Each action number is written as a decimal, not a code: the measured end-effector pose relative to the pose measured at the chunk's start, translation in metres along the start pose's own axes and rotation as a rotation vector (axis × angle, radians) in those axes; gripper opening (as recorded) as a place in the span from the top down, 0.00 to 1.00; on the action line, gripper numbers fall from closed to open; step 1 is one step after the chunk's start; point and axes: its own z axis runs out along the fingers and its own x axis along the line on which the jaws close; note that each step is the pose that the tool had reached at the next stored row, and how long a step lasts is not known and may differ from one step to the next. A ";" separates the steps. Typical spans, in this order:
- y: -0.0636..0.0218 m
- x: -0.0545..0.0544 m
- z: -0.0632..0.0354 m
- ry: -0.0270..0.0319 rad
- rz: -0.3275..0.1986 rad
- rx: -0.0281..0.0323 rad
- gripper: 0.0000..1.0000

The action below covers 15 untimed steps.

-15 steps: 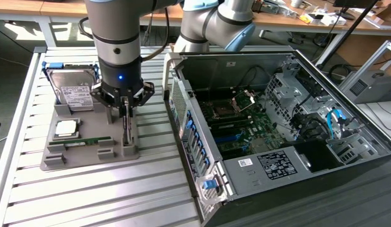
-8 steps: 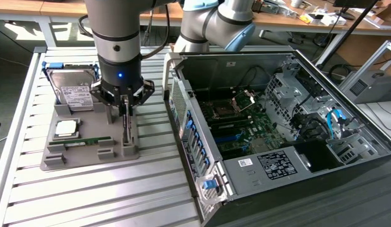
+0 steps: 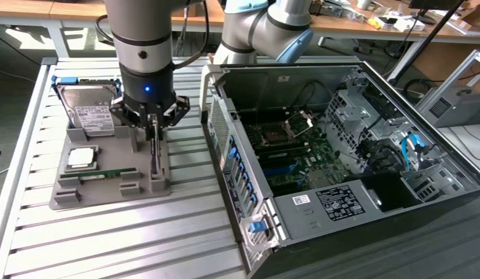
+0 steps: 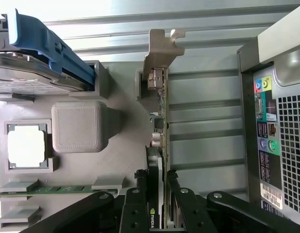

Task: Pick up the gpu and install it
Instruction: 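Pick up the gpu and move the gpu toward the slot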

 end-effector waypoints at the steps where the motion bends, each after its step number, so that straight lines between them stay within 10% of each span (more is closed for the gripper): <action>1: 0.0000 0.000 -0.0011 0.0001 0.000 0.0001 0.73; 15: 0.0006 0.000 -0.0147 0.0001 0.000 0.0000 0.73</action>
